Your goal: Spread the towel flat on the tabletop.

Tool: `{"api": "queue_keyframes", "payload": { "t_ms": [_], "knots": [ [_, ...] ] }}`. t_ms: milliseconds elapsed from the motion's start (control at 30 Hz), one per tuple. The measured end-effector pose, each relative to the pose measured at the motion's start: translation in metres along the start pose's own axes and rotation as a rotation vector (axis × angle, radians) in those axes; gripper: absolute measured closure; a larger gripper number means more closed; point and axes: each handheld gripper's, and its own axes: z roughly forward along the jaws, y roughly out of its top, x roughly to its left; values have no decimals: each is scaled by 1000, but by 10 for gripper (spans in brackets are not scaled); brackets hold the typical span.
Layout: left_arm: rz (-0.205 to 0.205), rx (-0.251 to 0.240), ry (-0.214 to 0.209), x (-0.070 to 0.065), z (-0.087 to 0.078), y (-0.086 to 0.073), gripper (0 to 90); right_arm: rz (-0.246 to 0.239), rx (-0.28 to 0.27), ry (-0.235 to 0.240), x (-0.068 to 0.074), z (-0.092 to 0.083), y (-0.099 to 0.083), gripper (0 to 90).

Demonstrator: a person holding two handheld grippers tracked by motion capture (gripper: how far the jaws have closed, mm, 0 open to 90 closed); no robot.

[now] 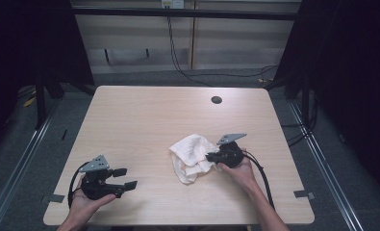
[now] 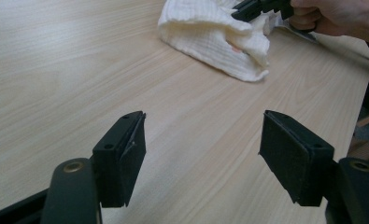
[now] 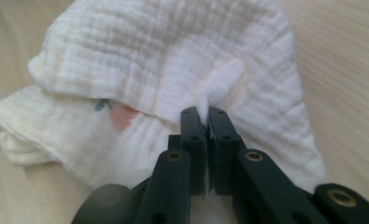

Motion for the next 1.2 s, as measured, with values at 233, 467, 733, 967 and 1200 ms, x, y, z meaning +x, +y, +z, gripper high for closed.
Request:
{"api": "queue_keyframes", "payload": {
  "t_ms": [233, 467, 733, 967, 1200],
  "knots": [
    [7, 5, -19, -1, -1, -1, 342, -23, 2, 57, 17, 6, 6, 866],
    [18, 23, -34, -3, 1, 0, 352, -62, 15, 103, 39, 8, 12, 866],
    [15, 19, -25, -3, 1, -1, 364, -69, 48, 130, 56, 12, 9, 866],
    [33, 21, -27, -5, 2, -1, 393, -89, 72, 160, 70, 0, -2, 865],
    [65, 29, -66, -12, 7, 1, 509, -132, 111, 107, 84, -12, -12, 841]
  ]
}}
